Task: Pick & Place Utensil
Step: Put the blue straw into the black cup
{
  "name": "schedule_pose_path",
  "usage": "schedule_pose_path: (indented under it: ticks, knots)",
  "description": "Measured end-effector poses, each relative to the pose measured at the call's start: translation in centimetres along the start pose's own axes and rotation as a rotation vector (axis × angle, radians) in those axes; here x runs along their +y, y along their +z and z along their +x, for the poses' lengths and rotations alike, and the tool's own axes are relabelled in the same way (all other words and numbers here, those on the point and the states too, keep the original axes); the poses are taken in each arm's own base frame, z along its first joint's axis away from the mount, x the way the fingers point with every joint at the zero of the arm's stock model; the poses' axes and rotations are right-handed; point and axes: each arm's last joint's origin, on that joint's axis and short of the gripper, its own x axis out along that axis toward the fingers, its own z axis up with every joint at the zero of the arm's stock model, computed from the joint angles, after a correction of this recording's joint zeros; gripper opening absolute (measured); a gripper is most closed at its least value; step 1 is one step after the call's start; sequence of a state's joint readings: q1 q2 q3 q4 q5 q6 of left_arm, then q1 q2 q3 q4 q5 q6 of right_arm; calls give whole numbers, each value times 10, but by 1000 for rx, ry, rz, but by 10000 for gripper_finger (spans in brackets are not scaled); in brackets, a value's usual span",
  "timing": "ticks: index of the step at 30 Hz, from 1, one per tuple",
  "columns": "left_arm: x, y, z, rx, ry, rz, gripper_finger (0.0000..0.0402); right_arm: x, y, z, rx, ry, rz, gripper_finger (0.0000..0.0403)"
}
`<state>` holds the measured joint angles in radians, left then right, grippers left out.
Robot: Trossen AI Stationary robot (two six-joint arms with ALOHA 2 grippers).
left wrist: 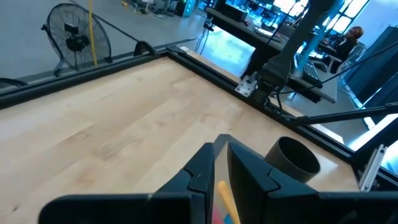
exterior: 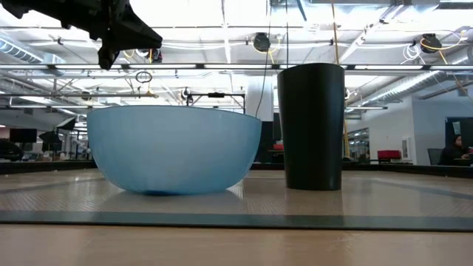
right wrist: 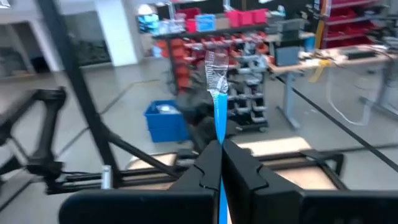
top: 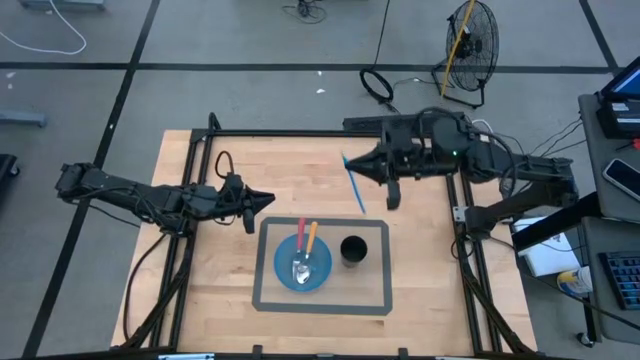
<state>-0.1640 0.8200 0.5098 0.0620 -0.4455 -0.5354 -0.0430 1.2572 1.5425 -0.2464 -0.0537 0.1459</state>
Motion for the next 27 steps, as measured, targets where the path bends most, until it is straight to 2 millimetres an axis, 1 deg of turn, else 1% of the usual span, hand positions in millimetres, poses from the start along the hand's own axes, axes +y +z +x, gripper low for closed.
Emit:
schedule_pose_path:
  ticks: [6,8,12,14,18,24,27]
  knots:
    - [0,0,0,-1,0,27,49,25,0,0,-19,95,23,0]
    - [0,0,0,-1,0,30,49,34,-2,0,-22,90,25,0]
    - [0,0,0,-1,0,29,49,47,-18,-2,-30,22,15,0]
    - [0,0,0,0,-1,29,49,50,-25,-5,-67,8,22,0]
    - [0,0,0,-1,-1,28,49,52,-50,-12,-171,50,53,0]
    - [0,0,0,0,-3,17,49,45,-104,-21,-257,81,113,0]
    - [0,0,0,0,-4,16,49,41,-131,-27,-294,53,154,0]
